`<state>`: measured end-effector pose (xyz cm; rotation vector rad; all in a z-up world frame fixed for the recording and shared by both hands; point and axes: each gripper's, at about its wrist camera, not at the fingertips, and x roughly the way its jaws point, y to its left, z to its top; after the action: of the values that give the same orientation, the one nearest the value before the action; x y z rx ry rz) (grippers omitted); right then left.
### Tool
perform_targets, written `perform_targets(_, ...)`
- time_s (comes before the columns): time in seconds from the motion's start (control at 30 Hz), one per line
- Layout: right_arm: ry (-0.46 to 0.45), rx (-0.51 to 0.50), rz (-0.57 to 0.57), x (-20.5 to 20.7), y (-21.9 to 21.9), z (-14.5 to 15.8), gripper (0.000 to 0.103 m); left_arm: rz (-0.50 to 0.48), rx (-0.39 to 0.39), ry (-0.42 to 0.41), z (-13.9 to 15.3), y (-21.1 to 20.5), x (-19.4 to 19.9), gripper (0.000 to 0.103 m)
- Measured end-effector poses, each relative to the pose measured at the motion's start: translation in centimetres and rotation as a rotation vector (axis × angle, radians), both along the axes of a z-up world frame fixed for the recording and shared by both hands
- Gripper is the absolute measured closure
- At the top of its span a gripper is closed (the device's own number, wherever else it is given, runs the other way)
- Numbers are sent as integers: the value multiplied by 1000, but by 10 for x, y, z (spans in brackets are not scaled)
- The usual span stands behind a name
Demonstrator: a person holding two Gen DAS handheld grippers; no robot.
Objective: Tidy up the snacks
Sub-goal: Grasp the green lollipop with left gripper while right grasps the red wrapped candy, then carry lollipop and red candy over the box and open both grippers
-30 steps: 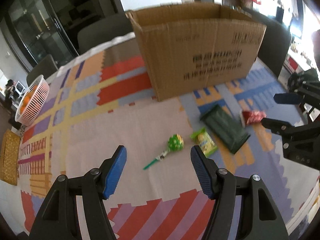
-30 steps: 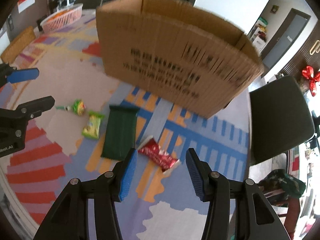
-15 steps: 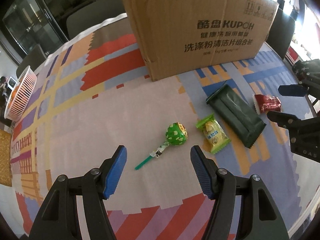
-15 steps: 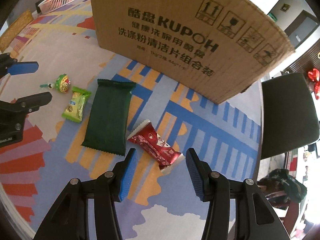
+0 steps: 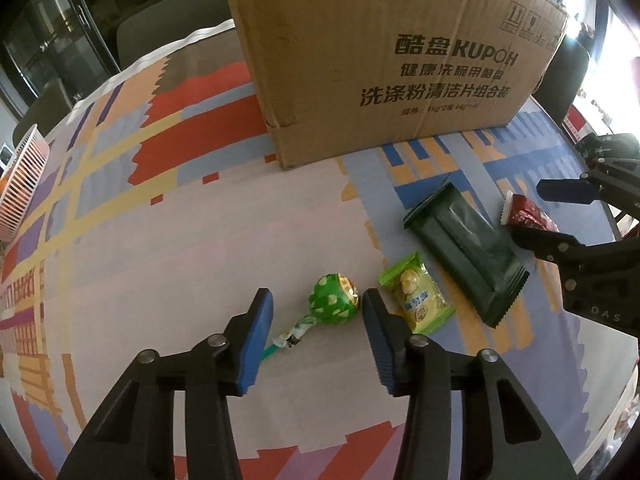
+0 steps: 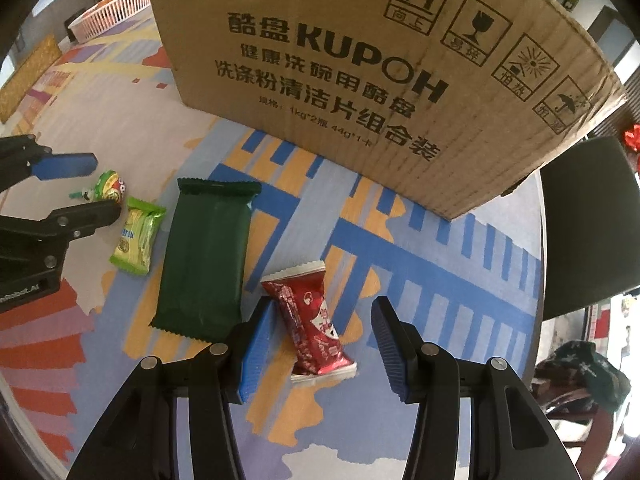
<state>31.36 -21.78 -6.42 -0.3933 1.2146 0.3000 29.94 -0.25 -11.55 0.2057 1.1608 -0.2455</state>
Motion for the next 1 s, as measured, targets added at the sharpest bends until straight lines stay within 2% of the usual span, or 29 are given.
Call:
perform_targets(0.13,13,42,-15,7,-7,-1,64,-10,-24,20,-3,-4,2,75)
perform_targets(0.17,16,50,-14,8,-7,-1,66,-10,-28,22,-3,-5,1,76)
perform_targets(0.27,18,67,-3,7,-7,0,79,-7,-41,24,-3,-5,2,78)
perform_targets(0.57,-16,88,-21,-10,-1,2,80,22,-58,-32,17,-5,-15,78)
perform_targets(1.0,-171,187,-54,-34,-9,65,80,29,-133,-163,76,-10,-37,78)
